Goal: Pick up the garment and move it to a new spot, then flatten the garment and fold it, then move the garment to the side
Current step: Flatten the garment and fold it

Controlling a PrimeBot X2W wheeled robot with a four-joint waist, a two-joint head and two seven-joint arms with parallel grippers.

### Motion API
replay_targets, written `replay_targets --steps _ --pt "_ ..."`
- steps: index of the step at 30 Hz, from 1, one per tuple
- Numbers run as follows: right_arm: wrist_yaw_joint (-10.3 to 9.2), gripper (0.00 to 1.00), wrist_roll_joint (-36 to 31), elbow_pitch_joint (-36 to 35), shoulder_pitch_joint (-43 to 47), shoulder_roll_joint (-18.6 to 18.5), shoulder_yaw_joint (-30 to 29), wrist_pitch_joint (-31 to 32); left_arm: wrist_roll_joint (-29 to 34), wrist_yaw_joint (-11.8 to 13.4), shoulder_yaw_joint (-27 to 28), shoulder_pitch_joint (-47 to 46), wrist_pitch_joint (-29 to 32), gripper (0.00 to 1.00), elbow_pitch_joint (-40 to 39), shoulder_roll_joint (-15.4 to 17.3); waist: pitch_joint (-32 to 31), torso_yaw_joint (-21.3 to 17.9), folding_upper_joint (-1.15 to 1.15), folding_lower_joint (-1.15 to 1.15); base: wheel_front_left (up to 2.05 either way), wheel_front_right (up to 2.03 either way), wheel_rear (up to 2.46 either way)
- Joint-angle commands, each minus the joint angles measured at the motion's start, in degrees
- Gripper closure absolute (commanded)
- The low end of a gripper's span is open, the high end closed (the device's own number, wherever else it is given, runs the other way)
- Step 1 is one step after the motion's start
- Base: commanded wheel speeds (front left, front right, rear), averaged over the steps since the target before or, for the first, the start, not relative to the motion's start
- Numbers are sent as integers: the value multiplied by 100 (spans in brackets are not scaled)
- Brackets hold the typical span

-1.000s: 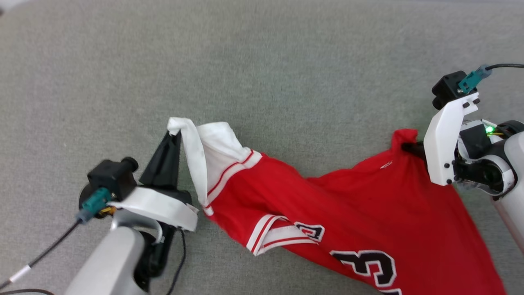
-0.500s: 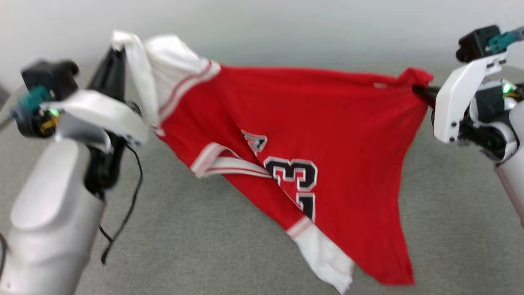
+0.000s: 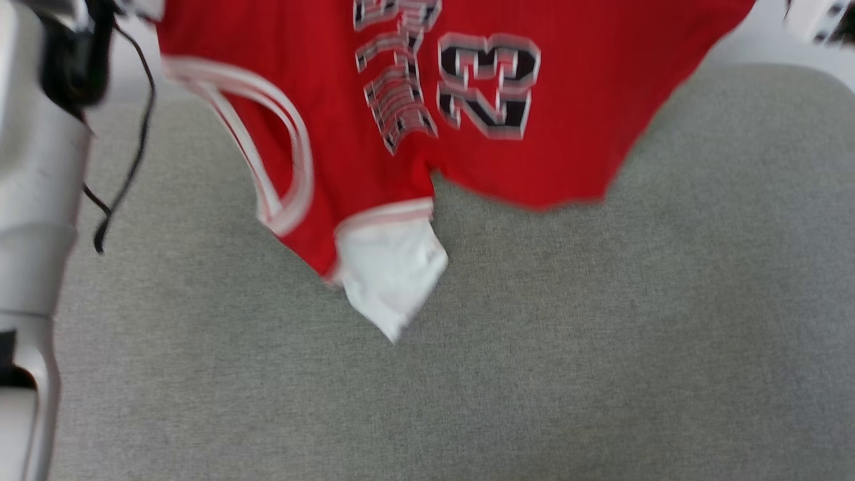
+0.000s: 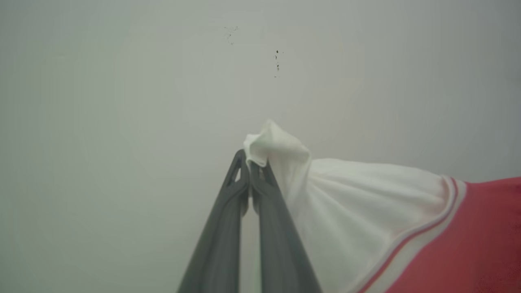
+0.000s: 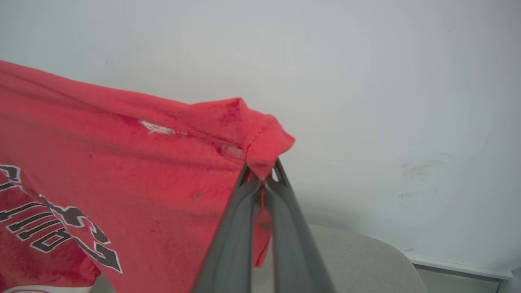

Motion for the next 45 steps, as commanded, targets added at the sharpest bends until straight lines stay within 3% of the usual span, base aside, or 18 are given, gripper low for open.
replay_targets --steps 1,13,22,29,35,39,45 --pt "-8 100 -68 60 -260 -9 -82 -164 75 -9 16 -297 -80 100 101 74 333 -93 0 0 0 0 0" --pt "-9 100 -581 97 -1918 -76 -269 -1174 385 3 92 -2275 -265 100 82 339 1716 -176 0 0 0 0 0" --pt "-8 100 -537 194 -2560 7 -66 -1327 345 50 99 -2594 -329 100 26 295 2606 -98 0 0 0 0 0" --pt "-8 100 -349 300 -2548 7 240 -1433 145 -62 106 -2290 -358 100 227 165 2933 -27 0 0 0 0 0" --pt "-8 100 -100 221 -2038 -94 694 -1527 -81 -197 141 -1653 -558 100 380 81 2802 41 0 0 0 0 0" --pt "-8 100 191 26 -1334 -232 1003 -1641 -267 -249 222 -891 -699 100 309 76 2485 80 0 0 0 0 0" --pt "-8 100 520 -439 73 -525 1407 -1803 -604 -123 404 863 -775 100 -221 173 1842 119 0 0 0 0 0"
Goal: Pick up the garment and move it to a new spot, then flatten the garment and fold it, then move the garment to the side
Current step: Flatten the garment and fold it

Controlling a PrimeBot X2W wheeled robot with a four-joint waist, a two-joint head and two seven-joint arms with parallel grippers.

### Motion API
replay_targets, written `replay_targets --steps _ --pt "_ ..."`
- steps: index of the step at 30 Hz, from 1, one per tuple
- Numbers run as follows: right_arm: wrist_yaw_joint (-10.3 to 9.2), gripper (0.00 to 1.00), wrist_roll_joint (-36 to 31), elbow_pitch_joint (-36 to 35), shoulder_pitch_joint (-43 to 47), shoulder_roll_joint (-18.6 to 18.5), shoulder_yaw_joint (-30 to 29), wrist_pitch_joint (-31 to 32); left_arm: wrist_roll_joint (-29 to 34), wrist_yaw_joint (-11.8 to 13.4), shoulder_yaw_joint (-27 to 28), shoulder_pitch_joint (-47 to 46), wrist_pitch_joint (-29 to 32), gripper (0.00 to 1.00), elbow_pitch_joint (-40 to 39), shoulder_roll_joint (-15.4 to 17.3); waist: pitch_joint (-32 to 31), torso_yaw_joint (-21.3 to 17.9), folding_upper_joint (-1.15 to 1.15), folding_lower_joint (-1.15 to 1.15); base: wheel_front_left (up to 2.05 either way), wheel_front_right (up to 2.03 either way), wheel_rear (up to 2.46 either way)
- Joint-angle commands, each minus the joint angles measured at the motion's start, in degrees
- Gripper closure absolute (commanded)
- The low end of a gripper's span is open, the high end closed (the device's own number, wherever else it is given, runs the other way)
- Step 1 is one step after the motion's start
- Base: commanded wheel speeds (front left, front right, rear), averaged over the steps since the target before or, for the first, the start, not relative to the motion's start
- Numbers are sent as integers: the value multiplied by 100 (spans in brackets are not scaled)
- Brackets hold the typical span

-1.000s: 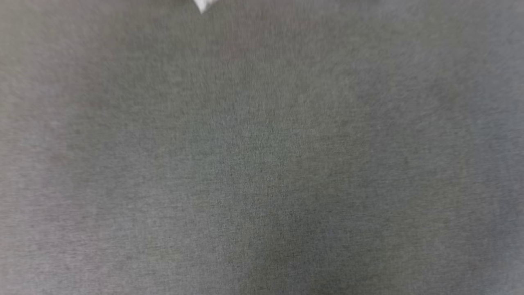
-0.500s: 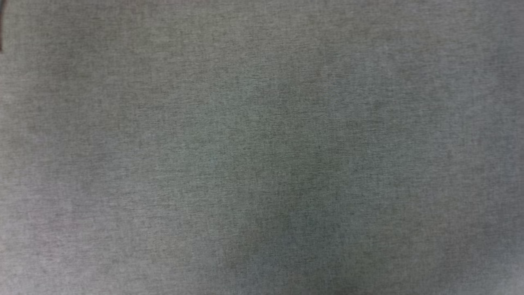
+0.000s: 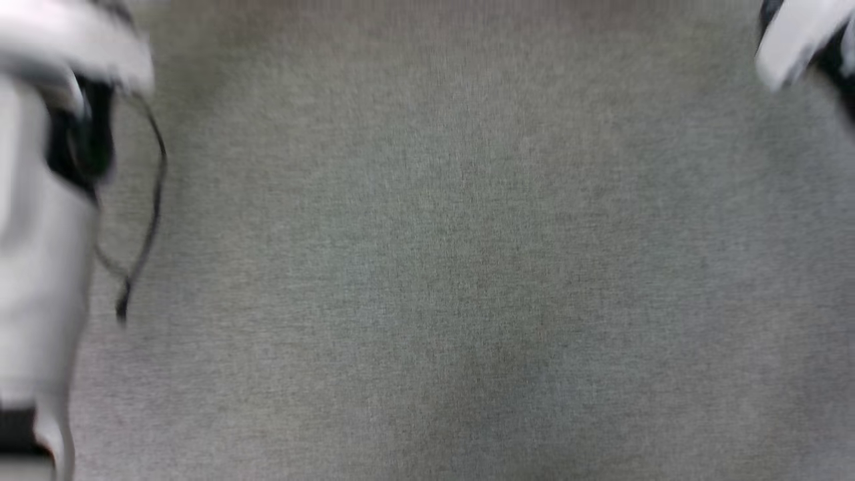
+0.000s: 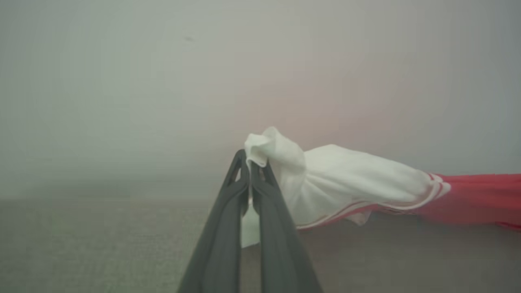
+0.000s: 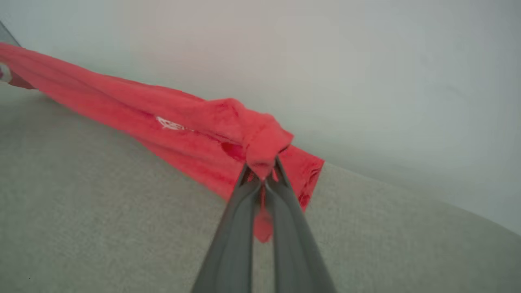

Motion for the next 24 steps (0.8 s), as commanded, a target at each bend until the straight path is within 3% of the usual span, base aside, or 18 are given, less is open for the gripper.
replay_targets --steps 1,6,16,24 --pt "-8 100 39 -77 320 -95 36 -54 -31 88 33 390 -29 100 -130 69 -369 28 0 0 0 0 0" --pt "-9 100 192 -391 1580 -203 109 -168 -242 396 121 2099 38 100 -916 262 -924 3 0 0 0 0 0" --pt "-11 100 199 -750 3855 -111 -265 -288 -697 1361 334 5181 526 100 -2681 541 -2090 -105 0 0 0 0 0" --pt "-10 100 -90 -1511 5570 -48 -1143 72 -1079 1874 356 6873 922 100 -3856 559 -2759 -40 0 0 0 0 0"
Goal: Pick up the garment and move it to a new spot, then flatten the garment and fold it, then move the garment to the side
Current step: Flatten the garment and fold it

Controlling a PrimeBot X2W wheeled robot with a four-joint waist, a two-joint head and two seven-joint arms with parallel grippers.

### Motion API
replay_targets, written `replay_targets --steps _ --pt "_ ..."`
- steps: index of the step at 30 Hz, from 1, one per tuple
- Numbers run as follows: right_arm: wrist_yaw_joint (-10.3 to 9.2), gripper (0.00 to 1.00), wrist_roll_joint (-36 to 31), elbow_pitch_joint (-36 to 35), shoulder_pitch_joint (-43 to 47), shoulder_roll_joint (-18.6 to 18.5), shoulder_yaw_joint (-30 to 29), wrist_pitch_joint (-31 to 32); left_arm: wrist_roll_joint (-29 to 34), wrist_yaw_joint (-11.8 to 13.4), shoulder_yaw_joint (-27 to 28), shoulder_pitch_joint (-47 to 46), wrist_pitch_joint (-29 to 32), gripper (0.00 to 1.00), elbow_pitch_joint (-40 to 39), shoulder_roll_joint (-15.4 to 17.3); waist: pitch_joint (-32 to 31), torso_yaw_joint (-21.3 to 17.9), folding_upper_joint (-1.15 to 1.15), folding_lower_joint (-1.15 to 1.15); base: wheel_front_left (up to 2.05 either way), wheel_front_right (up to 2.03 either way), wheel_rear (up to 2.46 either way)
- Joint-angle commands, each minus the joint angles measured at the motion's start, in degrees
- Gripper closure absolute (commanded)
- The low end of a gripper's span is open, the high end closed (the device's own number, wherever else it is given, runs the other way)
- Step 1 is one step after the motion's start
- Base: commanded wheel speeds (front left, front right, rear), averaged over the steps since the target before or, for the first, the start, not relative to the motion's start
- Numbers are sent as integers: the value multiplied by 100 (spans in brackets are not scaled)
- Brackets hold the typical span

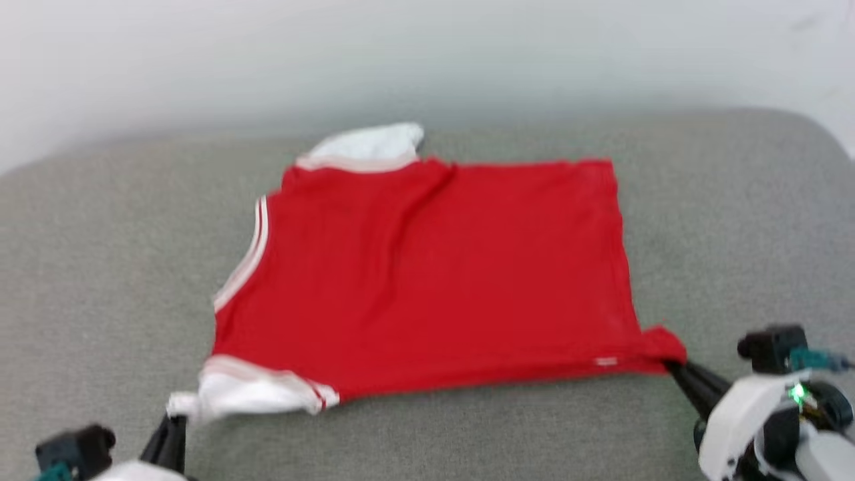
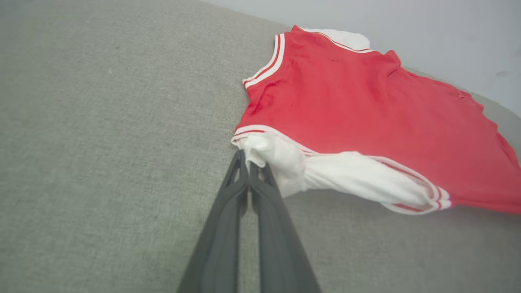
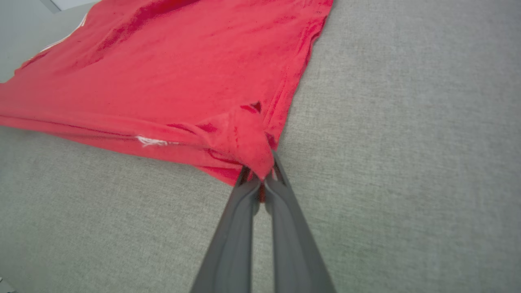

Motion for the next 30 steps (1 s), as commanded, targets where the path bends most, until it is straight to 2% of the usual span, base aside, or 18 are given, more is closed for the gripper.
replay_targets --steps 1,3,8,11,14,18,22,30 --pt "-12 100 -106 -149 234 34 -202 104 -30 103 43 190 72 100 -117 98 -254 22 0 2 0 0 0" --pt "-12 100 -178 -264 443 76 -322 232 -69 146 47 328 128 100 -237 129 -292 25 0 2 0 0 0" --pt "-12 100 -636 -860 1236 276 -1005 845 -233 363 76 842 440 100 -799 256 -536 68 0 2 0 0 0" --pt "-11 100 -859 -1234 1519 446 -1428 1214 -193 413 55 851 522 100 -1097 312 -512 99 0 2 0 0 0" --pt "-11 100 -1055 -1534 1626 623 -1794 1556 -127 328 -37 557 590 100 -1233 322 -427 132 0 2 0 0 0" --pt "-10 100 -1197 -1686 1338 835 -2050 1916 10 121 -295 -122 738 100 -1032 243 -219 160 0 2 0 0 0" --pt "-9 100 -1290 -1565 884 947 -2006 2143 94 -135 -521 -942 858 100 -556 97 69 136 0 2 0 0 0" --pt "-9 100 -1265 -996 -66 852 -1663 2171 201 -648 -697 -2218 776 100 583 -186 634 110 0 2 0 0 0"
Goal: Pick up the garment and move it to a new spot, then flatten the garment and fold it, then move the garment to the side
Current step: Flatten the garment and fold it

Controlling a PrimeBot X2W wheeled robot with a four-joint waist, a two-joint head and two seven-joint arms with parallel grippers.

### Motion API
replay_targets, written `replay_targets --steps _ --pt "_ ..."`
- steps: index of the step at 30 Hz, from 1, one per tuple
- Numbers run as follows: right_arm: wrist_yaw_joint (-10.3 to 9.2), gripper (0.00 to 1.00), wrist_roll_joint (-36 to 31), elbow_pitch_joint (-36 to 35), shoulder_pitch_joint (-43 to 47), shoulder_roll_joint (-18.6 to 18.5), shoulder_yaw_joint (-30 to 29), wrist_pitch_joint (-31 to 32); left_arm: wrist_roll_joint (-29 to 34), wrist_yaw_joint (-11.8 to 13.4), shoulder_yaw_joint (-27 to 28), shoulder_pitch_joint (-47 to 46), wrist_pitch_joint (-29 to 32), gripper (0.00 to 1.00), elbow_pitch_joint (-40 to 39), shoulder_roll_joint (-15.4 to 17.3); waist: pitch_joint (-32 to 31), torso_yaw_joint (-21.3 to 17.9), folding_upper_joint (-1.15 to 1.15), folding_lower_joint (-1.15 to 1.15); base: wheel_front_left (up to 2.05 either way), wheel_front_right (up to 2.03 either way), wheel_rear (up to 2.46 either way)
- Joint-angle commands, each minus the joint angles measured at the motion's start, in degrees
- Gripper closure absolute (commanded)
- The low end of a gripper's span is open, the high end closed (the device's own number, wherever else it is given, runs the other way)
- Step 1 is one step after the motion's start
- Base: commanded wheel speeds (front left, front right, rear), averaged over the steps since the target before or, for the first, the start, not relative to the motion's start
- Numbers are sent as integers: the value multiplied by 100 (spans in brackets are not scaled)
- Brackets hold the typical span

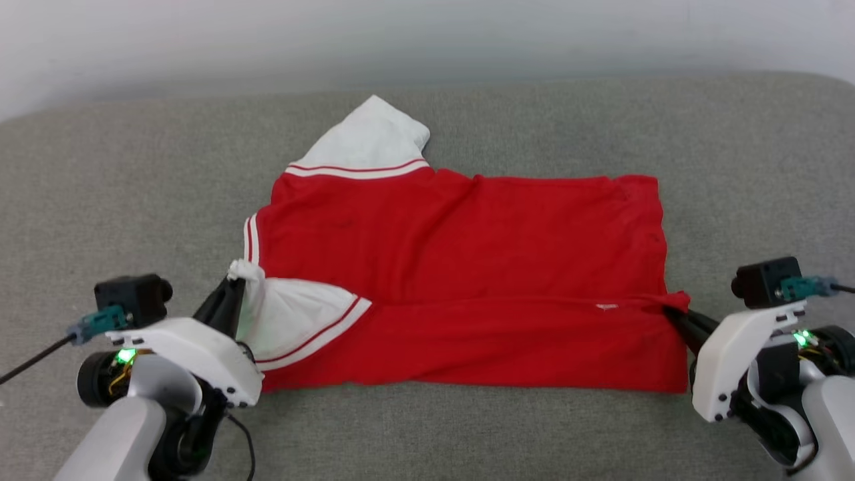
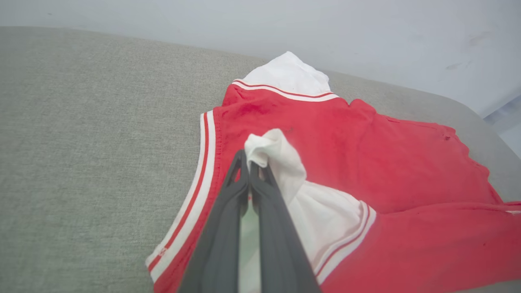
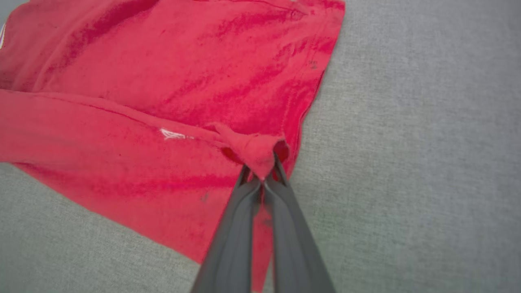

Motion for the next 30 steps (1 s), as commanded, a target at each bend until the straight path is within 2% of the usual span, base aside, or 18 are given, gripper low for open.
replay_targets --steps 1,6,7,8,9,10,11,12,17,22,26,30 --pt "-6 100 31 61 -97 -29 34 -19 8 -51 -10 -92 -37 100 76 -43 160 -14 0 -1 0 0 0" --pt "-6 100 130 552 -445 -6 308 -259 -106 -314 -59 -535 -104 100 816 -268 413 -43 0 -1 0 0 0" --pt "-5 97 146 630 -503 -3 370 -332 -138 -371 -63 -602 -91 100 975 -303 449 -51 0 -1 0 0 0" --pt "-6 71 165 721 -558 0 410 -422 -179 -433 -64 -674 -94 82 1129 -350 476 -56 0 -1 0 0 0" --pt "-6 51 188 799 -587 8 450 -524 -232 -484 -77 -723 -81 58 1255 -410 490 -61 0 -1 0 0 0" --pt "-6 0 207 889 -596 15 502 -618 -256 -533 -86 -767 -75 26 1402 -443 500 -67 0 -1 0 0 0" --pt "-6 0 224 952 -600 20 553 -727 -296 -575 -87 -809 -79 10 1515 -474 502 -75 0 -1 0 0 0" --pt "-6 0 258 991 -613 33 587 -857 -334 -623 -81 -838 -84 0 1636 -510 498 -85 0 -1 0 0 0" --pt "-5 0 340 1118 -529 27 743 -1601 -440 -814 -66 -897 -133 0 2134 -552 316 -141 0 -1 0 0 0" --pt "-5 0 322 1061 -356 82 691 -2455 -555 -931 1 -824 -47 0 2356 -408 -20 -234 0 -1 0 0 0" --pt "-5 0 48 893 -174 147 457 -3082 -634 -969 79 -747 165 0 2288 -126 -297 -325 0 -1 0 0 0" --pt "-5 0 -369 610 57 288 83 -3396 -719 -951 100 -702 623 0 2006 244 -490 -410 0 -1 0 0 0"
